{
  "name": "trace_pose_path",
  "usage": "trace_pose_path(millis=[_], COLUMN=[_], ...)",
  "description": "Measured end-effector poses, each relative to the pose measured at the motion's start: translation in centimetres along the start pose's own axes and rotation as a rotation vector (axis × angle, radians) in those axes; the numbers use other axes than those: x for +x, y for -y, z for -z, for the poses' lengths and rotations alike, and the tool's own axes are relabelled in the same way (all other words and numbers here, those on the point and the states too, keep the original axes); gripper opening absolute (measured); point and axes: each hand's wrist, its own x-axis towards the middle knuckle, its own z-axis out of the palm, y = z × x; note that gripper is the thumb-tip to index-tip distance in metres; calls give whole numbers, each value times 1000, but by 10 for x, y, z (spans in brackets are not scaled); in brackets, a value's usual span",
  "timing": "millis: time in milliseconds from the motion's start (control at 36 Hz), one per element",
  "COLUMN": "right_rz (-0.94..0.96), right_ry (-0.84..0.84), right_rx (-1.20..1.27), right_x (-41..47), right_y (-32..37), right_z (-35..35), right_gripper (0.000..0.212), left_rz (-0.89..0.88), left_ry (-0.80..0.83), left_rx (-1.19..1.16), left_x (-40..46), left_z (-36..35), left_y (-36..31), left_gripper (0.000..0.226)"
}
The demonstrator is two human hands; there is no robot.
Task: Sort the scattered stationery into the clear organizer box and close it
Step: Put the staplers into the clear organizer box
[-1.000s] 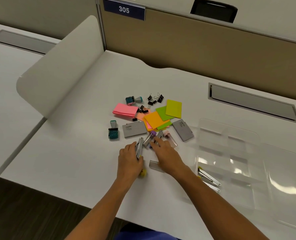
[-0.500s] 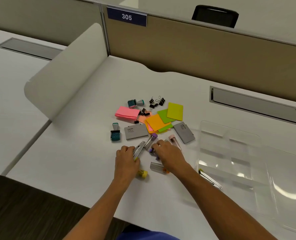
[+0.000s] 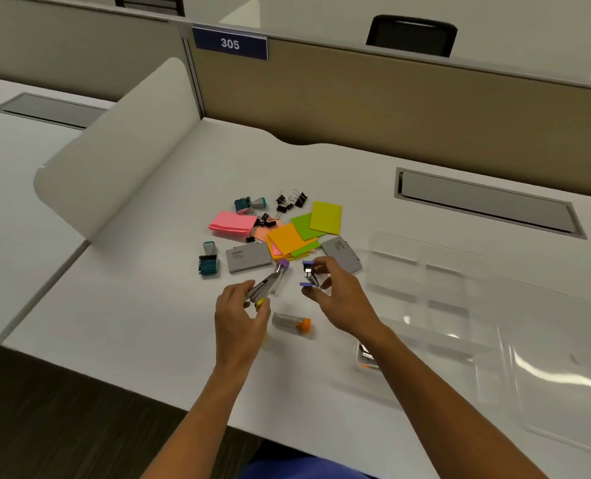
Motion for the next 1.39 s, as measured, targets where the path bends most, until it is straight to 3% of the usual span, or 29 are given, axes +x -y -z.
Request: trace_pose_path(millis=[167,389,528,944,1389], right_rz=[-40,-100,-166,-311,-333], right_ry=[-123,-269,-301,-356,-303], right_rx=[254,376,357,371,387], right_x=[-24,-58,-80,-120,-117], right_y=[-9,-28,-46,-82,-79], right_z=[48,112,126,148,127], right_gripper=[44,38,36,36,41], left_rz=[-137,-337,-390,-301,-467], left_ry=[10,284,433,889,1069], left_rx=[-130,-187,-115,167,501], left_x=[-17,-29,-38,-64,-54], left_z=[-7,-36,-62,-108,-116], left_y=[-35,-73,-87,-104,-114], left_gripper=[48,45,44,38,42])
